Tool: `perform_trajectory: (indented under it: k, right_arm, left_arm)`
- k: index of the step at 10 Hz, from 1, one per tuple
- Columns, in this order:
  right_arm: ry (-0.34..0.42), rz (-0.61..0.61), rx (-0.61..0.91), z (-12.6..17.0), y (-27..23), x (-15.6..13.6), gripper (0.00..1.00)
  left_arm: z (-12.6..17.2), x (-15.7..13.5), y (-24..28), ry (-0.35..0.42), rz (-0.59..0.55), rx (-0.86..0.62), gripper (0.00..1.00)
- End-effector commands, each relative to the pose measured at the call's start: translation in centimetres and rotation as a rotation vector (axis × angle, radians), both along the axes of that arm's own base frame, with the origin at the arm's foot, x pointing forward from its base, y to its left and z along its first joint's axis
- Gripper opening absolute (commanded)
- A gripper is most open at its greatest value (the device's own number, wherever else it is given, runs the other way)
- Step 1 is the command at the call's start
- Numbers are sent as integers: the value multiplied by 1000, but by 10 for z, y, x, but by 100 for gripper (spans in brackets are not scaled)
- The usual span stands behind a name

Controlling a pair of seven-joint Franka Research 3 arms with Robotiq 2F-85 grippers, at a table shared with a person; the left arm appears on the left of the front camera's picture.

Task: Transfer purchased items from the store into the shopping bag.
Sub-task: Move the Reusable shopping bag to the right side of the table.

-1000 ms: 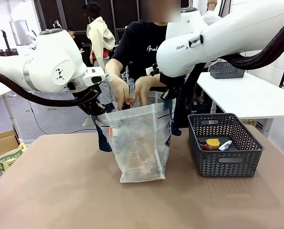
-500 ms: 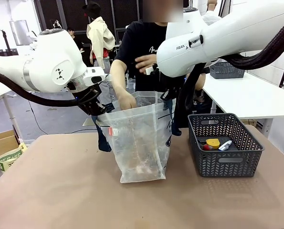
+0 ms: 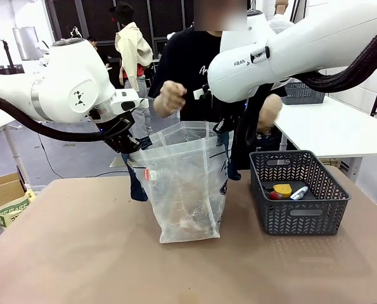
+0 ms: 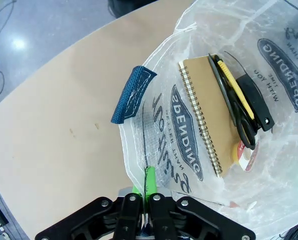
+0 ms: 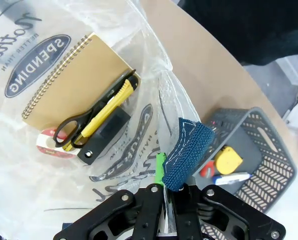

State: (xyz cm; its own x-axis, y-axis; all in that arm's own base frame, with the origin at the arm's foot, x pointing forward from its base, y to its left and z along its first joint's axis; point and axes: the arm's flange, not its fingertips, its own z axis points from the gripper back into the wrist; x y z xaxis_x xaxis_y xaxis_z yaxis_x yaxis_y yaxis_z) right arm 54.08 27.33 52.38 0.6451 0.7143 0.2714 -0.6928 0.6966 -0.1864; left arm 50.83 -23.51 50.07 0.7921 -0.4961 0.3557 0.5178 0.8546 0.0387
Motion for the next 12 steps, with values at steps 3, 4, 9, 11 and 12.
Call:
perform_trajectory:
  k: [3, 4, 9, 11, 12]
  right_arm:
    - [4, -6, -2, -2, -2, 0, 0]
    - [4, -6, -2, -2, -2, 0, 0]
    - [4, -6, -2, -2, -2, 0, 0]
    - [4, -6, -2, -2, -2, 0, 0]
    - [4, -6, -2, -2, -2, 0, 0]
  left_arm:
    - [1, 0, 2, -7, -2, 12, 0]
    - [1, 0, 2, -7, -2, 12, 0]
    - [1, 0, 2, -7, -2, 12, 0]
    - [1, 0, 2, -7, -2, 12, 0]
    - [1, 0, 2, -7, -2, 12, 0]
